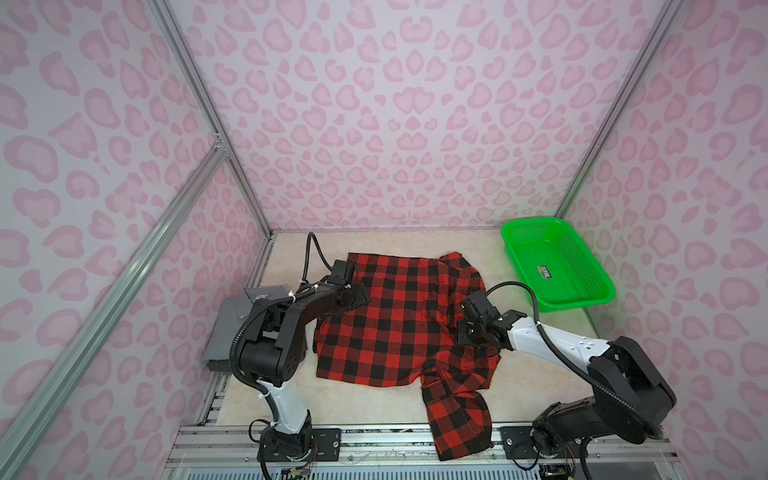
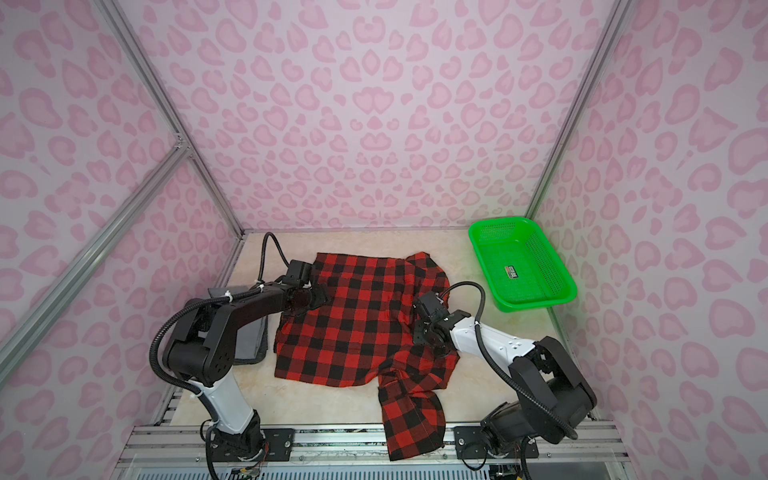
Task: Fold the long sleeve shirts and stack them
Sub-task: 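Grasp the shirt's far edge with both grippers and pull it taut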
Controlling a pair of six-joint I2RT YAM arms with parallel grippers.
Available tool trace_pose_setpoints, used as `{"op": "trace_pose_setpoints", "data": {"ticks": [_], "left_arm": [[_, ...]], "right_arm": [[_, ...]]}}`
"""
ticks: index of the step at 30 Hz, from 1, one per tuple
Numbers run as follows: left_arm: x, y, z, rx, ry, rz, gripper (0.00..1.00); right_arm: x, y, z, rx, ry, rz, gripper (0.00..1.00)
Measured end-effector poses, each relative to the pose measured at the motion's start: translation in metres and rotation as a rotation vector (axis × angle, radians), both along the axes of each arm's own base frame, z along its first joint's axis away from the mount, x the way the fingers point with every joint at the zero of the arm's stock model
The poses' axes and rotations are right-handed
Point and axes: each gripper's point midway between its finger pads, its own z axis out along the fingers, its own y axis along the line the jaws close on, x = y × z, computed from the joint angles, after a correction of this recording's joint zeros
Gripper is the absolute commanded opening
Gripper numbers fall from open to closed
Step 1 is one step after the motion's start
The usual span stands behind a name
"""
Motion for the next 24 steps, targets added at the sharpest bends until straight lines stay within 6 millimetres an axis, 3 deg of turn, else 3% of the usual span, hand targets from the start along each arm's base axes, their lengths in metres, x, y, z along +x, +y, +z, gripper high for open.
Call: {"op": "trace_pose_setpoints", "data": {"ticks": [5,11,15,17,20,24], "left_arm": [[0.003,0.003,0.0,-0.002,-0.008,0.01,0.81],[0.01,0.007,-0.001,-0.031,-0.025,0.03,0.81],[0.012,0.004,0.0,-0.051,-0.036,0.021,0.81],[0.013,0.003,0.001,-0.055,-0.039,0.02,0.81],[0.013,0.003,0.002,-0.055,-0.039,0.02,0.82],[0.002,0.007,0.005,-0.045,-0.009,0.025,0.82]], "right_arm": [[0.024,-0.022,-0.013,-0.023,0.024,-0.089,0.48],[0.074,-0.061,-0.016,-0.073,-0.03,-0.236,0.49],[0.085,-0.076,-0.011,-0.094,-0.034,-0.264,0.52],[0.082,-0.077,-0.003,-0.104,-0.03,-0.24,0.54],[0.078,-0.078,0.033,-0.091,-0.089,-0.224,0.54],[0.079,-0.113,0.072,-0.106,-0.184,-0.314,0.52]]}}
